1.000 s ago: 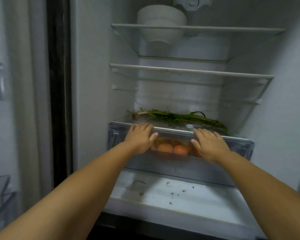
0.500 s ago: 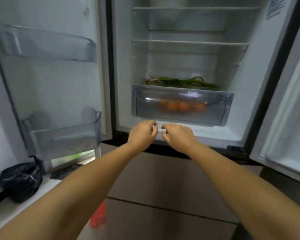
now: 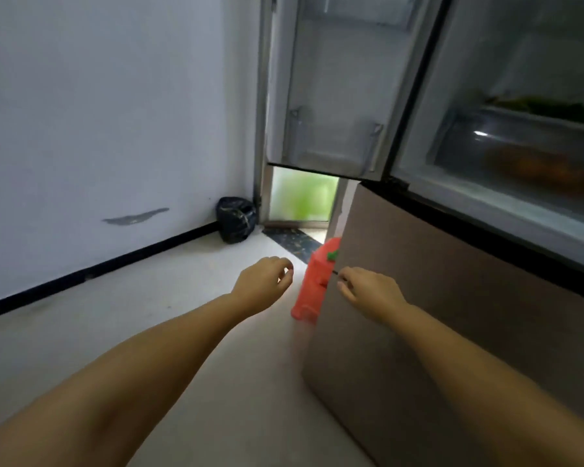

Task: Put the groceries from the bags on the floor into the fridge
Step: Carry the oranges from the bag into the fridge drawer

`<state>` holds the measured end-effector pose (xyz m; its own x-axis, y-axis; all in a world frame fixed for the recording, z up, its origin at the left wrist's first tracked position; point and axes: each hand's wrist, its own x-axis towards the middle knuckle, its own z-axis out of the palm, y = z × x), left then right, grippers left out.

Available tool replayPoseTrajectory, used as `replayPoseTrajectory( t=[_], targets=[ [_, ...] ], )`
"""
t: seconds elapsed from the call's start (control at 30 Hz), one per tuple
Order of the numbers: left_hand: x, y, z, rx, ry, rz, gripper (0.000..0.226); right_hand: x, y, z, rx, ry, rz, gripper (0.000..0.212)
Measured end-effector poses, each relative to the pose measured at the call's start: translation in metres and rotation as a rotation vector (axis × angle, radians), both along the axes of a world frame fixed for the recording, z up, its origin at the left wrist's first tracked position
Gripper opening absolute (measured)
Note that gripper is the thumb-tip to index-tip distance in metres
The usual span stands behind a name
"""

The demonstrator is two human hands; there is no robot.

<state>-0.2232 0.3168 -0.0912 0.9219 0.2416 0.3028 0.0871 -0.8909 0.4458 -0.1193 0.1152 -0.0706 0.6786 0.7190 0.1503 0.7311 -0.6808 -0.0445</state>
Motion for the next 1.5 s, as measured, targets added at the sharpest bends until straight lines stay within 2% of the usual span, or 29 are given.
replayPoseTrajectory(
  t=[0.23, 0.53, 0.8, 0.93, 1.07, 1.23, 1.33, 1.5],
  targets=[
    [-0.184, 0.061, -0.044, -0.066, 0.175, 0.36, 0.03, -0.12, 0.103, -0.066, -0.102, 0.2, 0.307, 0.036],
    [-0.435, 0.136, -0.053, -0.162, 0.225, 0.795, 0.025, -0.303, 0.241, -0.066, -0.221, 0.175, 0.651, 0.038],
    [-0.662, 0.204, -0.045, -0.13, 0.314, 0.972, 0.026, -0.496, 0.361, -0.079, -0.271, 0.211, 0.787, 0.038],
    [-0.752, 0.241, -0.046, -0.16, 0.327, 1.087, 0.024, -0.594, 0.407, -0.089, -0.335, 0.21, 0.921, 0.037],
    [-0.797, 0.278, -0.062, -0.228, 0.32, 1.128, 0.021, -0.647, 0.455, -0.097, -0.391, 0.167, 1.009, 0.036],
    [-0.809, 0.338, -0.089, -0.261, 0.324, 1.091, 0.021, -0.659, 0.534, -0.112, -0.446, 0.155, 0.991, 0.036],
    [-0.811, 0.393, -0.095, -0.283, 0.297, 1.095, 0.023, -0.655, 0.599, -0.123, -0.473, 0.153, 0.973, 0.036],
    [-0.833, 0.506, -0.089, -0.326, 0.238, 1.245, 0.039, -0.665, 0.719, -0.121, -0.522, 0.132, 0.976, 0.037]
  ],
)
